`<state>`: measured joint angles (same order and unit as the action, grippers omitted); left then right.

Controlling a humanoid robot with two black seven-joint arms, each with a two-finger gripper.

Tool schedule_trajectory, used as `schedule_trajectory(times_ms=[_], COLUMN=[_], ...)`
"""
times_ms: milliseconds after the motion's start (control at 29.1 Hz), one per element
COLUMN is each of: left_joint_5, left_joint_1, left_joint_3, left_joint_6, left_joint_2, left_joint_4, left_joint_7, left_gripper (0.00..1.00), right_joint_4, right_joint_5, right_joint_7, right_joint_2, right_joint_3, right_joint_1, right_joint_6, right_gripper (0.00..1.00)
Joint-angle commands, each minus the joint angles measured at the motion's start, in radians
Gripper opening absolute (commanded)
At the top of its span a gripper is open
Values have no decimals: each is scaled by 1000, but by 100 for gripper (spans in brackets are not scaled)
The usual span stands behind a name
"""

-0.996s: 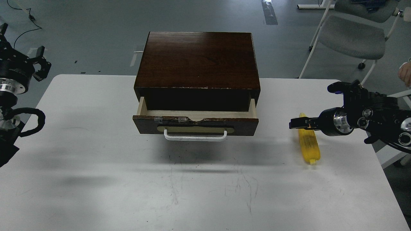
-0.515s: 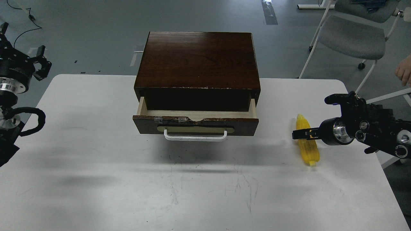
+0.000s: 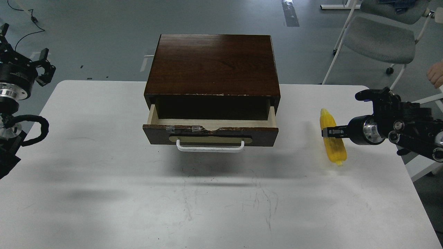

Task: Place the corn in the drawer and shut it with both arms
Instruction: 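Lift the corn with the right gripper and carry it over the open drawer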

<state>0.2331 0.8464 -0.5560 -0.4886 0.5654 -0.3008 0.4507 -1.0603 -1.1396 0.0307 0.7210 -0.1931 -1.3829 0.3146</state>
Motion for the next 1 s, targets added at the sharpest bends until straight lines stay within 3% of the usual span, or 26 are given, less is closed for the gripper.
schedule_trajectory(times_ms=[0, 103, 275, 481, 755, 961], left_joint_5=[-8, -8, -5, -8, -11, -11], left_joint_1=[0, -3, -1, -3, -13, -15], left_joint_3=[2, 2, 1, 2, 4, 4], left_joint_6=[0, 0, 0, 0, 0, 0], left_joint_2=[8, 11, 8, 7, 7, 13], left_joint_4=[0, 0, -3, -4, -3, 0], left_joint_7=[-3, 3, 9, -4, -7, -6], left_gripper=[99, 99, 99, 99, 99, 99], right_joint_4=[-50, -61, -82, -112, -182, -218], right_joint_5=[-81, -196, -279, -420, -586, -632], right_joint_7=[17, 29, 35, 54, 71, 72], right_joint_2=[-5, -47, -273, -458, -620, -640], right_joint_3=[-5, 0, -6, -12, -80, -153], right_joint_1=[-181, -267, -356, -409, -421, -433], right_joint_6=[3, 5, 5, 5, 9, 9], right_gripper=[19, 19, 18, 18, 18, 18])
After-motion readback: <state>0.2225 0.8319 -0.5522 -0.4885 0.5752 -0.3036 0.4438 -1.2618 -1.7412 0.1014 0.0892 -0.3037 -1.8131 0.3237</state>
